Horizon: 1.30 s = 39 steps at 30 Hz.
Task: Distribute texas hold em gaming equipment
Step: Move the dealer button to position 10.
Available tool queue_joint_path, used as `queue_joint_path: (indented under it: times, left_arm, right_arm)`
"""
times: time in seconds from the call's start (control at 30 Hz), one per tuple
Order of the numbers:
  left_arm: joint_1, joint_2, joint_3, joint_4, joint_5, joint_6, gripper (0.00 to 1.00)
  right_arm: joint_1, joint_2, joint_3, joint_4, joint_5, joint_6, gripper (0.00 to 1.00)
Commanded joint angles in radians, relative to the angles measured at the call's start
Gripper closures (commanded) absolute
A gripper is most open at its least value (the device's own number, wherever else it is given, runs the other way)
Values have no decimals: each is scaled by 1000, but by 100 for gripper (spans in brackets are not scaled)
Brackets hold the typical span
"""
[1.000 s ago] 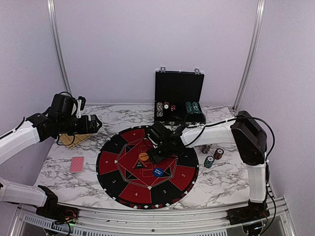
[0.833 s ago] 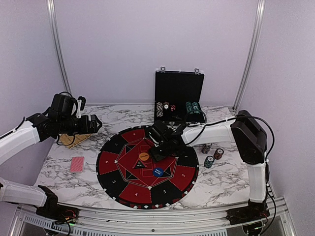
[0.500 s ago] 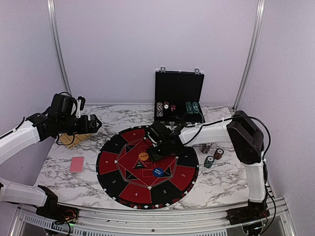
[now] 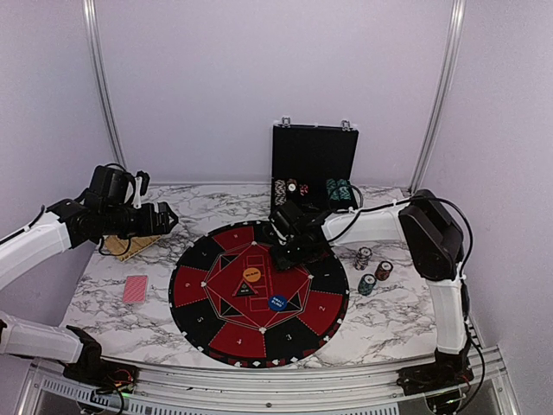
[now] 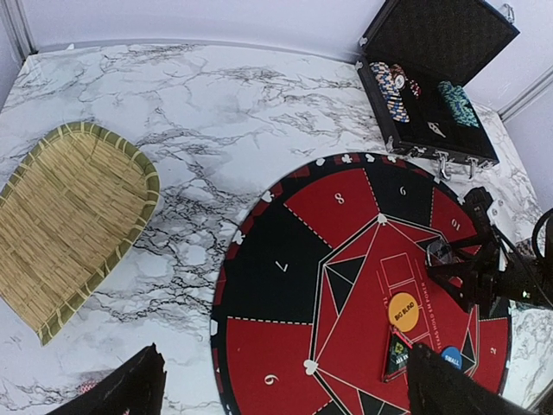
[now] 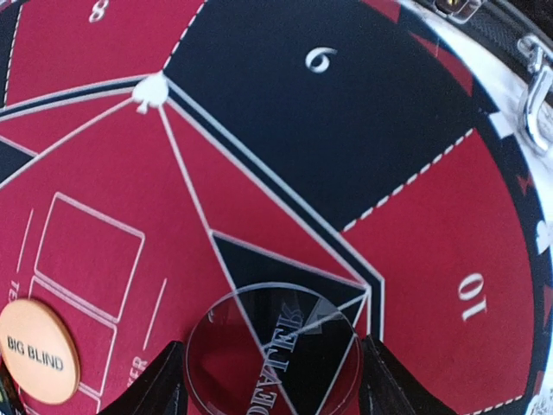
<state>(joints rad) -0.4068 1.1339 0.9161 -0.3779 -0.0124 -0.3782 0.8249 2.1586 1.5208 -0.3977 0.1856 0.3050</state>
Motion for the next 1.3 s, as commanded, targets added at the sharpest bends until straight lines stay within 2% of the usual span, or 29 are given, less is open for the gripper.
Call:
queue_joint_path:
  times: [0.0,0.2,0.47,0.67,0.77,1.07,1.27]
  left_arm:
    - [10,11,-8,14,8,-5,1]
    - [13,12,-9,13,37,-4,1]
    - [16,15,-10,15,44,-5,1]
    - [17,15,-11,17,54,-7,1]
    - [18,14,-11,17,55,-7,1]
    - [22,12,-11,18,58,-8,1]
    - [25,11,-13,19,59,-9,1]
  right_arm:
    - [-25,57,64,-17,21,-21,43]
    - [-52,96,136,-48,32,-37,43]
    - [-61,98,131,-55,41,-37,41]
    - [-62,86,130,-56,-5,-41,26]
    - [-61,64,135,-60,-20,-42,23]
    - [-13,-12,118,-106,15,-37,21]
    - [54,-84,20,-102,-21,0,26]
